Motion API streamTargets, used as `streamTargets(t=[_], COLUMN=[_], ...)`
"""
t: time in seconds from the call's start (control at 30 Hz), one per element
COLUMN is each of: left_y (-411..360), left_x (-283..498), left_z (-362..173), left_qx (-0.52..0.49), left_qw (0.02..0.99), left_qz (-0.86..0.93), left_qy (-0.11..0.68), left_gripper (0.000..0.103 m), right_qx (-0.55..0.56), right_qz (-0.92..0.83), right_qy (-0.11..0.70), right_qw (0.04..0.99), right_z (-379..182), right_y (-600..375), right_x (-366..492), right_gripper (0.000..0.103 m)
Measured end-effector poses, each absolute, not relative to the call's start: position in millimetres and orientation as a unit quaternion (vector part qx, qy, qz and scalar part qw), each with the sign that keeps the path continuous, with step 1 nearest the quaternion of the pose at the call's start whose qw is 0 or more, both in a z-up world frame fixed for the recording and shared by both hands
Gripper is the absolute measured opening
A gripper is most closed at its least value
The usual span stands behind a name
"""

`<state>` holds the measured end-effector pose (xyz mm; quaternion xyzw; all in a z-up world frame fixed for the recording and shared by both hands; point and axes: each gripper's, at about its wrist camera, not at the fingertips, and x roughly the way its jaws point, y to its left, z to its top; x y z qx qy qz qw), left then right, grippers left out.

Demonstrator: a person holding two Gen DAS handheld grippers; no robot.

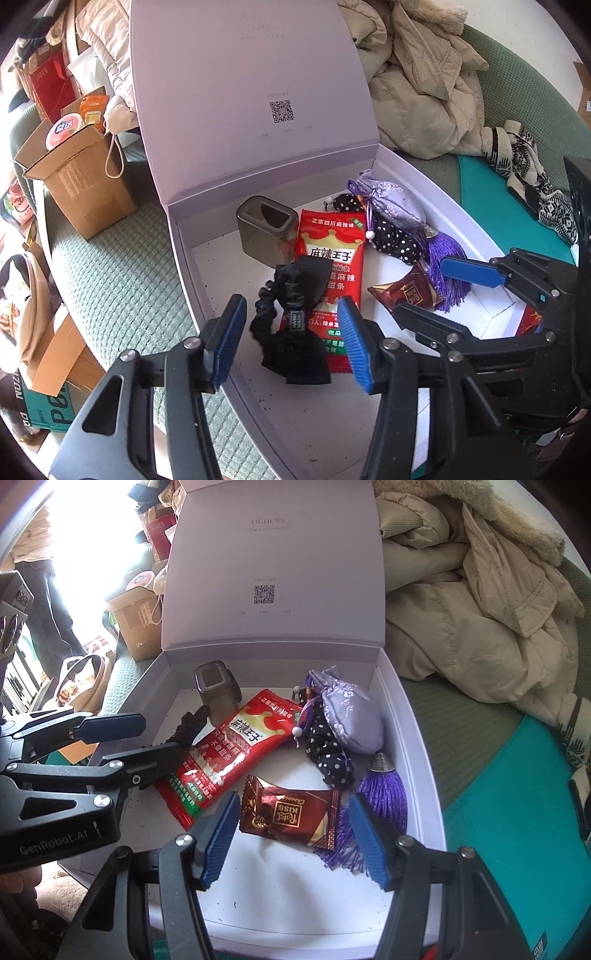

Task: Organize objects
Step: 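Lower the scrunchie into the box and open left tool while right releases chocolate, then withdraw both open tools from the box toward the cable and red wrapper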

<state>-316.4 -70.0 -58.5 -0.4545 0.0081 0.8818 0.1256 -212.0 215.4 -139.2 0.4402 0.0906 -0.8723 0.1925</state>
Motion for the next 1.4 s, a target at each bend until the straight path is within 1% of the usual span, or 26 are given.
streamTargets(t=[0.1,0.33,0.9,1.4], left_y=[-75,-82,-73,-48], left_x=[-315,-299,-247,-187], left_z=[-53,-26,52,93], left_qx=[-0.459,-0.445,-0.402,-0.378], left_qw=[0.122,0.117,0.102,0.118], left_qz=[0.88,0.888,0.91,0.918], left_qy=[-0.009,-0.017,0.012,0.016], left_gripper=[0.05,0.05,0.05,0.05], right_qx=[0.431,0.412,0.361,0.332], right_qz=[-0.877,-0.886,-0.909,-0.923], right_qy=[0.086,0.078,0.067,0.07], right_qw=[0.194,0.197,0.198,0.181], right_z=[-129,-105,-49,-18], right_y=[219,223,249,275], right_x=[-208,-194,-145,-91], right_gripper=[0.062,0.062,0.062,0.062])
